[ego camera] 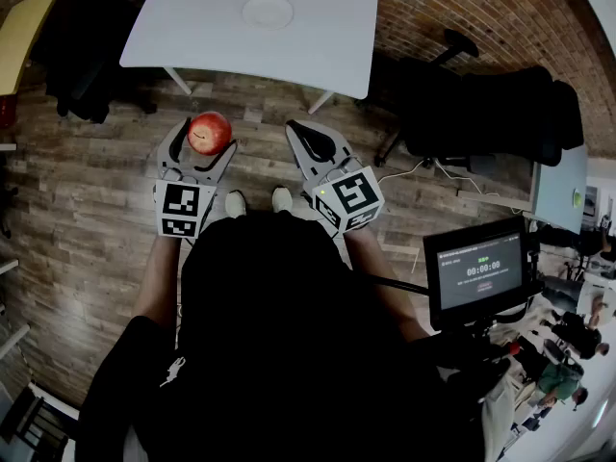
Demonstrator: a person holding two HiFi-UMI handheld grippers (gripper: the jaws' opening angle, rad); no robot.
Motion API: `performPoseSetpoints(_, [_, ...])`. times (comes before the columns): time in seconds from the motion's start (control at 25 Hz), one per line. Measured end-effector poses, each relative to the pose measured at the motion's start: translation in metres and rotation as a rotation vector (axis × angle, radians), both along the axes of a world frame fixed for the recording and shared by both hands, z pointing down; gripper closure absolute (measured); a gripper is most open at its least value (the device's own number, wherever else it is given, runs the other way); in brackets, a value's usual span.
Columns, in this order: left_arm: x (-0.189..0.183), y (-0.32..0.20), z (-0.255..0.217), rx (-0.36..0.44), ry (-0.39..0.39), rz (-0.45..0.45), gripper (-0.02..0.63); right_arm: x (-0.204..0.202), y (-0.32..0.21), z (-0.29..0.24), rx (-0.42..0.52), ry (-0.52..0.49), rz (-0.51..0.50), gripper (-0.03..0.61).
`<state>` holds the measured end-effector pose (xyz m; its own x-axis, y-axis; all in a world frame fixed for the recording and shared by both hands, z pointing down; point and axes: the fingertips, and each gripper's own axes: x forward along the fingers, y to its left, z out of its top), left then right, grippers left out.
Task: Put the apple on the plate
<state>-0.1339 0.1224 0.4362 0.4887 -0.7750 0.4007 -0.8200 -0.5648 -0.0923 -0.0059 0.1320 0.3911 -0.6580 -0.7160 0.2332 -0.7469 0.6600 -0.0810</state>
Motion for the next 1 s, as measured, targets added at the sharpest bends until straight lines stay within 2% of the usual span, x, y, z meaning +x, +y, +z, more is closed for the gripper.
performPoseSetpoints(0.12, [0.015, 0.007, 0.001, -0.006, 0.020, 0.001, 0.218, 0.014, 0.006, 0.006, -0.017, -0.005, 0.021, 0.575])
performPoseSetpoints(0.28, [0.028, 0.015, 0.009, -0.017, 0.008, 0.017, 0.218, 0.022, 0.012, 0.012, -0.026, -0.011, 0.025, 0.575])
performPoseSetpoints(0.64, [0.027, 0.002, 0.000, 0.009, 0.016, 0.029, 0.218, 0.031, 0.001, 0.009, -0.034, -0.067, 0.076, 0.575])
performPoseSetpoints(1.0, [0.033, -0.007, 0.001, 0.005, 0.028, 0.077, 0.218, 0.033, -0.002, 0.013, -0.047, -0.040, 0.097, 0.575])
